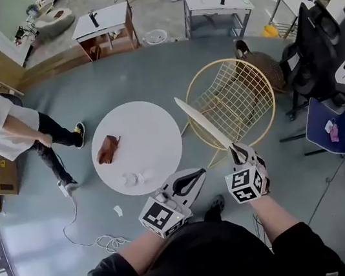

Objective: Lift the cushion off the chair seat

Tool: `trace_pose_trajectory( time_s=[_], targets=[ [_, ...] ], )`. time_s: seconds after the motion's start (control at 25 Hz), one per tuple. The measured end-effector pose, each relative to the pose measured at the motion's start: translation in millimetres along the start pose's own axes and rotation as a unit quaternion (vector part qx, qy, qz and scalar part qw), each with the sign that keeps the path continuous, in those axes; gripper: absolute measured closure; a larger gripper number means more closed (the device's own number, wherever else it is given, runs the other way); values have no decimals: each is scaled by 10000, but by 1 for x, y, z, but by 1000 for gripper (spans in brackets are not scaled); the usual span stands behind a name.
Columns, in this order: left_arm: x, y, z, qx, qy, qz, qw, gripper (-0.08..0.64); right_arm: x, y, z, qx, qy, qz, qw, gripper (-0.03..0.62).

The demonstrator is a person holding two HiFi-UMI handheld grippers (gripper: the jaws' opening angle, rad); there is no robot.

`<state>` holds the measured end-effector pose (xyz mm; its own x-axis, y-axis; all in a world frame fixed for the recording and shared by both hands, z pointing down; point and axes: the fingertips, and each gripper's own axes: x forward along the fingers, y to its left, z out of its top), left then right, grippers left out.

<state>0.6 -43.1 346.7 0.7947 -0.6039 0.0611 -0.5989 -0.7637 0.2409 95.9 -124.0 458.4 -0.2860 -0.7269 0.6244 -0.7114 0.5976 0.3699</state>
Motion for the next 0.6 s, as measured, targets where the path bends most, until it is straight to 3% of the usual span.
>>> trace_pose_trajectory(
  time_s=[0.4,0.6],
  targets=[
    [-17,-25,2,207,57,-165,9996,546,-73,25,44,1059,-757,599,9897,548],
    [-17,-32,12,261,17,-249,9993,546,-100,35,64,1288,-1075,829,9823,548]
  ],
)
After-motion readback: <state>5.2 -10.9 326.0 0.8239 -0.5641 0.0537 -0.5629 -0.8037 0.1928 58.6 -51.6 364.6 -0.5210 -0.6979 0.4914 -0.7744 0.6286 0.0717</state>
